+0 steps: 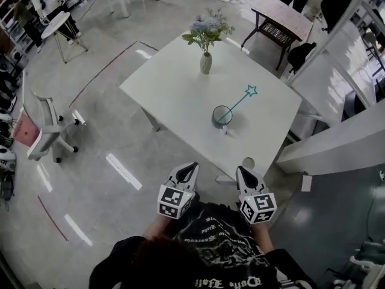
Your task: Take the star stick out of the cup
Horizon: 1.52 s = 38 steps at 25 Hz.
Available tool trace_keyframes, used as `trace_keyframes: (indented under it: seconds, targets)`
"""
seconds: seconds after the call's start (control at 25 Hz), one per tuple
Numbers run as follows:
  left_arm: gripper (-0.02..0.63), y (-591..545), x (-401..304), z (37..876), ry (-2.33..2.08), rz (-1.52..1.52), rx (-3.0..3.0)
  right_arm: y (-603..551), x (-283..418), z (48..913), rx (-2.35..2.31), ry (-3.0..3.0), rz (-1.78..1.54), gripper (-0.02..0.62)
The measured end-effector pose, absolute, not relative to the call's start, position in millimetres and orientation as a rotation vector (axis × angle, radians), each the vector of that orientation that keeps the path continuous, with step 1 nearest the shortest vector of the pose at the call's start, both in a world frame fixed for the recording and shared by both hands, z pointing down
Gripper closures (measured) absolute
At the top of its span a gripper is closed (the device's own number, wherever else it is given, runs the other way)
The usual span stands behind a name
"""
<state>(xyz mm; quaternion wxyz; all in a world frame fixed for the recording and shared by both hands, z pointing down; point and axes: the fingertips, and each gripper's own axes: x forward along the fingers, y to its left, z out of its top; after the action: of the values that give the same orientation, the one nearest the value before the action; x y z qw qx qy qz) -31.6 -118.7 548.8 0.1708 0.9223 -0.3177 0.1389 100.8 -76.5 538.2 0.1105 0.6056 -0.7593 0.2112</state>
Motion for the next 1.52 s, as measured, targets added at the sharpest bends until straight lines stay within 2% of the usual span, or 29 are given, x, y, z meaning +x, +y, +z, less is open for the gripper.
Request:
trace_keyframes:
  seconds: [0.28,0.84,0.88,0.96,1.08,1.2,1.52]
  targets:
    - [0.586,-160.8,-21.9,548.1,-0.806,0.424,2.681,-116.1,100.4,541.6,1.851,-2.213,0.648,0.586]
    - [0.586,-202.8,-7.5,541.1,-0.879,0.404,2.635,-163.8,144.0,523.1,1.967,-2.195,0.651,0.584]
    - [0.586,-202.7,-6.1,540.4,-0.883,0.407,2.638,-166.7,149.1,521.8,1.977,-2.201,0.672,0.569]
    - [0.586,-202.5,-4.5,538.3,-0.89,0.415,2.642,-173.4,156.3,518.3,1.984,-2.221,0.704,0.493]
    - [0.586,-205.2,-5.3,535.2,-0.912,0.42,2.637,-187.3,160.4,511.1,1.956,-2.264,0.698,0.461]
    - [0.586,-206.2,-9.9,533.4,-0.942,0.421,2.618,-202.1,163.2,508.8,1.938,-2.299,0.721,0.401]
    - [0.586,-204.6,-20.9,527.8,-1.034,0.41,2.588,-242.9,166.4,503.9,1.871,-2.33,0.711,0.37]
